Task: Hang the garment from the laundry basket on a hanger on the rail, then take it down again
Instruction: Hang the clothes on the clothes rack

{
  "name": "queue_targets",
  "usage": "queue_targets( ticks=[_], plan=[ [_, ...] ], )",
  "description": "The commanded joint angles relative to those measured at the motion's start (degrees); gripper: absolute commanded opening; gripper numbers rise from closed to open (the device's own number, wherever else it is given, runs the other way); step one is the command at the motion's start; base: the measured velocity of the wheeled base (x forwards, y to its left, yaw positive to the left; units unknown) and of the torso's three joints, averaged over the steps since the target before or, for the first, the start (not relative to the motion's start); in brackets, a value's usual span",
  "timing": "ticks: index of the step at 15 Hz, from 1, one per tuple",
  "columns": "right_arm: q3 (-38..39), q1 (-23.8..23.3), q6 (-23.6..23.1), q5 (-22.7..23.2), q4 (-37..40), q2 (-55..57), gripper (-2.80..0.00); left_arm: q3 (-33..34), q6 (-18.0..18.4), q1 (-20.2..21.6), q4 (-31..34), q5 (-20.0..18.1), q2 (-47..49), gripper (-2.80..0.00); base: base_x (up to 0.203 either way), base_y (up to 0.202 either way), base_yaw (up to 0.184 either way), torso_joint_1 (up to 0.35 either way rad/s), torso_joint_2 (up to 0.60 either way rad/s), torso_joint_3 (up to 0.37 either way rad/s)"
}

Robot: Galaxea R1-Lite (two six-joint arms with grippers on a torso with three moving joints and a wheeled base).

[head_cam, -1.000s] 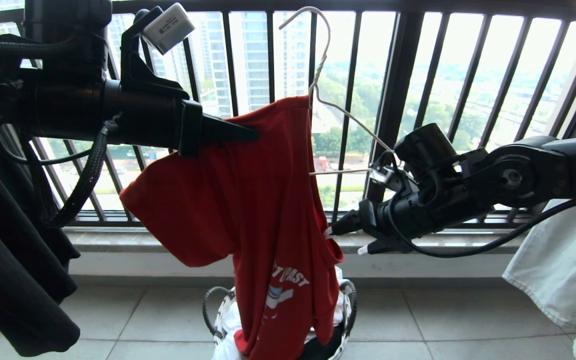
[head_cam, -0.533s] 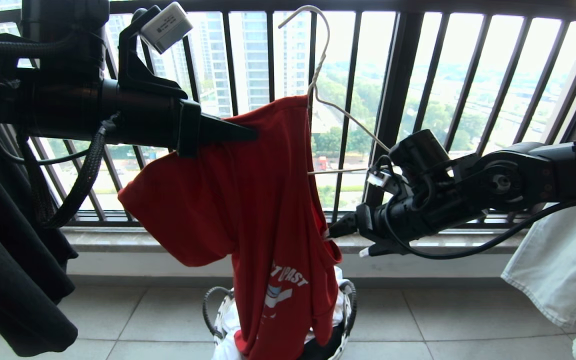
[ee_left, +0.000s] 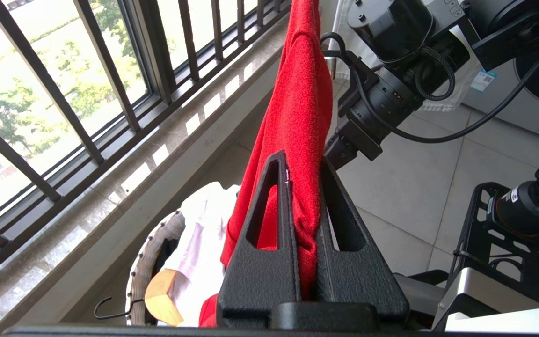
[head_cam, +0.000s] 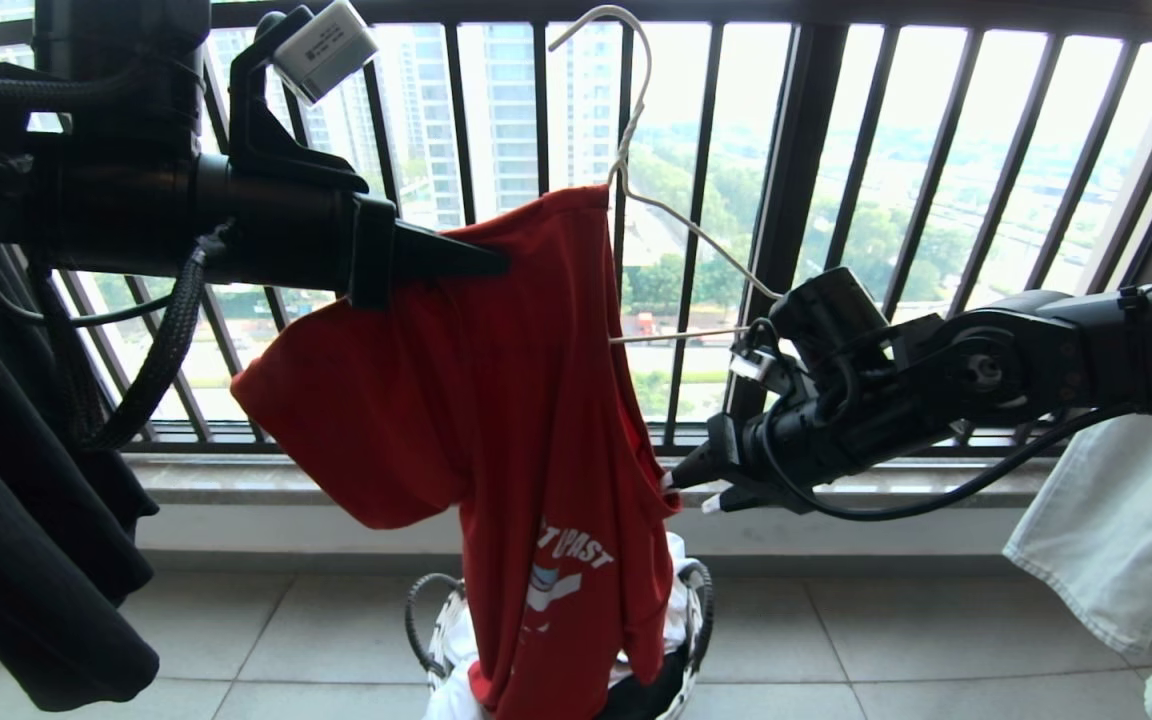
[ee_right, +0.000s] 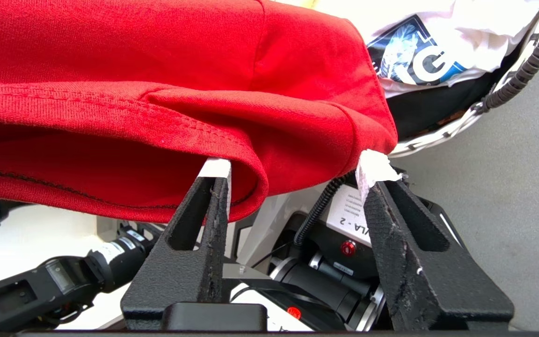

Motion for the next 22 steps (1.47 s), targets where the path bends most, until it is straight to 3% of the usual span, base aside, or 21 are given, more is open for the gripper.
queue_targets(
  ticks=[1,3,7,22],
  plan=[
    [0.0,0.0,0.3,0.1,0.1,-0.1,-2.80,0.0,-0.1,0.2,0.1,-0.2,0.0,-2.80,0.000,0.000,0.000,0.000,0.00,0.000],
    [-0.1,0.0,0.3,0.2,-0.2,0.3,-2.80,0.0,-0.8,0.2,0.1,-0.2,-0.5,-2.80,0.000,0.000,0.000,0.000,0.00,0.000],
    [-0.1,0.0,0.7,0.5,-1.4,0.5,-2.80,1.8,-4.6,0.2,-6.5,-0.1,-0.6,-2.80,0.000,0.000,0.000,0.000,0.00,0.000],
    [-6.4,-11.5,1.3,0.3,-0.6,-1.1,-2.80,2.4,-4.4,0.1,-7.1,-0.2,-0.3,-2.80,0.000,0.000,0.000,0.000,0.00,0.000]
  ],
)
